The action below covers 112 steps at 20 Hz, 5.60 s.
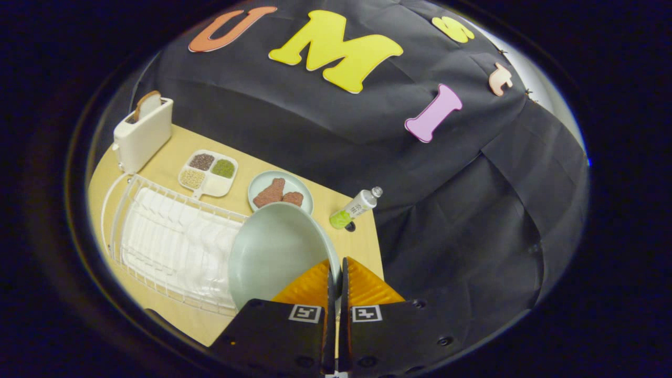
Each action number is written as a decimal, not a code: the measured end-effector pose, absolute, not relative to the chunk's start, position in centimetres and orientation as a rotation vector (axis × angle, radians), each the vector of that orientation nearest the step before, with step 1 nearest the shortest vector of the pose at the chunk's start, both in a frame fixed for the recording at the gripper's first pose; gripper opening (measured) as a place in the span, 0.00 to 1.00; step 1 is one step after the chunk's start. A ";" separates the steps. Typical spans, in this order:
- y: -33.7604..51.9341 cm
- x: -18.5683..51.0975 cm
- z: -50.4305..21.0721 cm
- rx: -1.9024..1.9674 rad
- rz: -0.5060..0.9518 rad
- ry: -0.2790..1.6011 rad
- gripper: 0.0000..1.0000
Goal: Take the plate from the dish rack, then take the spoon from the basket and place it into the plate.
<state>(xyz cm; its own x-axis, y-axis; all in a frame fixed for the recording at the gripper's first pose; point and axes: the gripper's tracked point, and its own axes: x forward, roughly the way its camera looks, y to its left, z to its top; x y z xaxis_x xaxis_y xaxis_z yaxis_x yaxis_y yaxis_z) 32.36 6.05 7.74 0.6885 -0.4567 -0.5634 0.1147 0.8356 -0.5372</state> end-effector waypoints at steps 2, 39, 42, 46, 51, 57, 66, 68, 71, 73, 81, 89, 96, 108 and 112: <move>6.3 29.9 7.7 -0.426 -0.257 0.744 0.08; 4.5 14.0 -20.4 0.260 0.050 0.888 0.10; 2.1 14.4 -19.6 0.197 0.020 0.808 0.50; -1.7 15.2 -18.9 0.109 -0.034 0.700 0.88; -5.6 17.0 -16.1 0.175 -0.064 0.533 0.90; -10.5 21.8 -12.3 0.172 -0.092 0.367 0.91; -10.5 28.3 -9.5 0.132 -0.051 0.265 0.85; -9.7 29.4 -9.1 0.112 -0.040 0.249 0.73; -9.3 30.6 -9.3 0.080 -0.049 0.252 0.52; -8.1 30.9 -9.0 0.073 -0.014 0.253 0.28; -7.0 32.0 -5.2 0.012 -0.053 0.216 0.20; -6.4 29.0 2.5 0.003 -0.084 0.084 0.20; 0.1 22.6 1.9 -0.009 0.035 0.101 0.20; 12.9 18.2 -9.2 -0.018 0.231 0.295 0.20; 15.2 17.9 -10.3 -0.008 0.261 0.316 0.20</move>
